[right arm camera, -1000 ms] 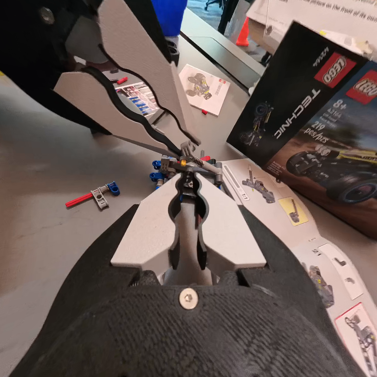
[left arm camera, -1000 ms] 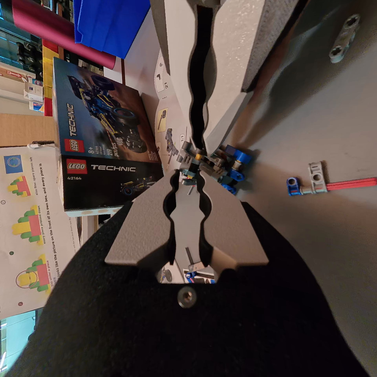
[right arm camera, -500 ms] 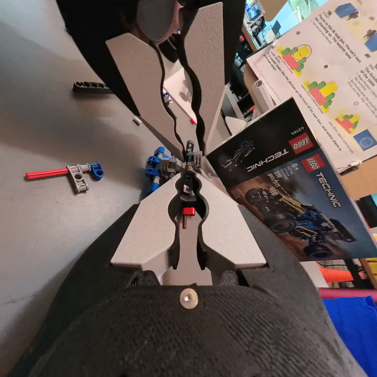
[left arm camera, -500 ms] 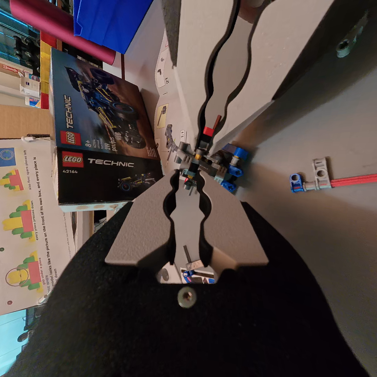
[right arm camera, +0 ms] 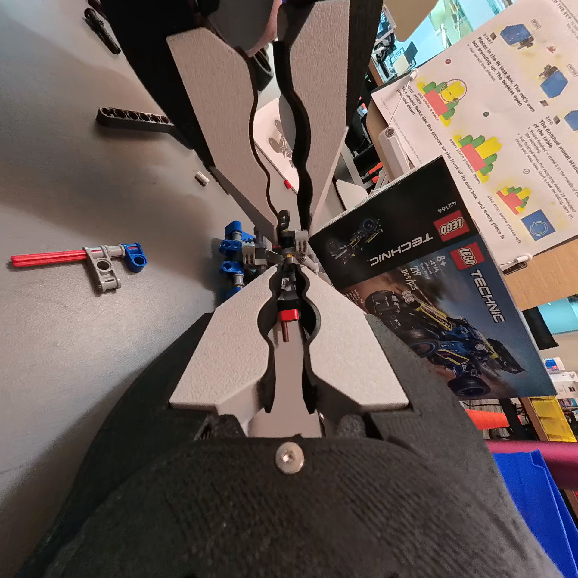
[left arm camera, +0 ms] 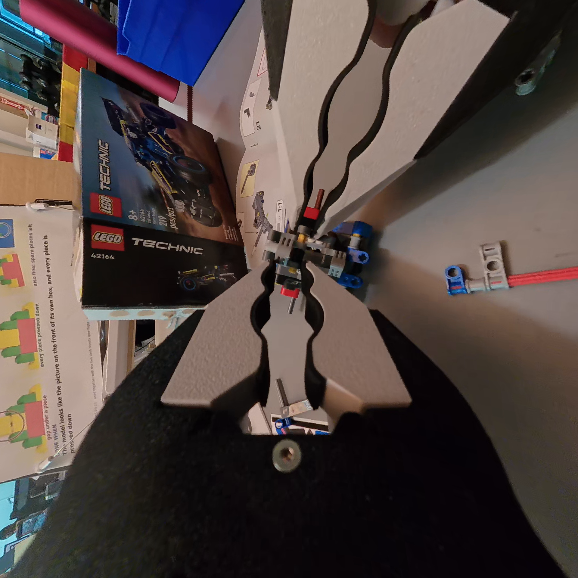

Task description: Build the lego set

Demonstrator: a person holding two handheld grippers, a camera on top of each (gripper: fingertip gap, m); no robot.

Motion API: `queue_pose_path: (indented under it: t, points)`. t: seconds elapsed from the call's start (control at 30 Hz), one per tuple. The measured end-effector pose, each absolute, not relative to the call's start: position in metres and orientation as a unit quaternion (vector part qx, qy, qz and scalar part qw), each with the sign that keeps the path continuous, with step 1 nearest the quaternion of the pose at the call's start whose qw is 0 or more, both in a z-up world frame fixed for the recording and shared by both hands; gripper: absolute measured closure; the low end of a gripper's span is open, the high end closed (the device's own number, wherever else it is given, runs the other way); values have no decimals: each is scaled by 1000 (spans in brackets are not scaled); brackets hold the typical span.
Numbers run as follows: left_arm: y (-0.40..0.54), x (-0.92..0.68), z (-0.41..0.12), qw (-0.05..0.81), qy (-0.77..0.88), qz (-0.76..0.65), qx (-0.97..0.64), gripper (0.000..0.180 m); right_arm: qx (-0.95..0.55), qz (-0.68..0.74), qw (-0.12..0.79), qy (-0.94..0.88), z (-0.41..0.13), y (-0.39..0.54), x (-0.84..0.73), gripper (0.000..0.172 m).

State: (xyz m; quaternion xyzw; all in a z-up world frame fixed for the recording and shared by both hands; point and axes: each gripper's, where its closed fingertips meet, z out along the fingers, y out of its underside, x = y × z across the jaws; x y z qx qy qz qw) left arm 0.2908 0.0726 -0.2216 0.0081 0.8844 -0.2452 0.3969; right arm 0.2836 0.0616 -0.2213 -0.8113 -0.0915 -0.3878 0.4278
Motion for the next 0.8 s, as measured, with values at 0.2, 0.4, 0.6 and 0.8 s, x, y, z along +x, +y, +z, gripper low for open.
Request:
queue_pose_path:
  t: [0.2,0.4,0.6,0.8]
  points:
    - [73,292,-222,394,883,-255,2,168,-812,-387,429,-86,-222,62,286,166]
    - [73,293,-223,392,883,-259,-5,168,-814,-380,433,-78,-222,61,289,166]
    - [74,294,-222,386,880,-275,-19,168,-814,-377,435,-73,-223,63,292,166]
    - [72,294,-223,377,879,-292,-32,168,-816,-393,417,-74,-223,62,298,165]
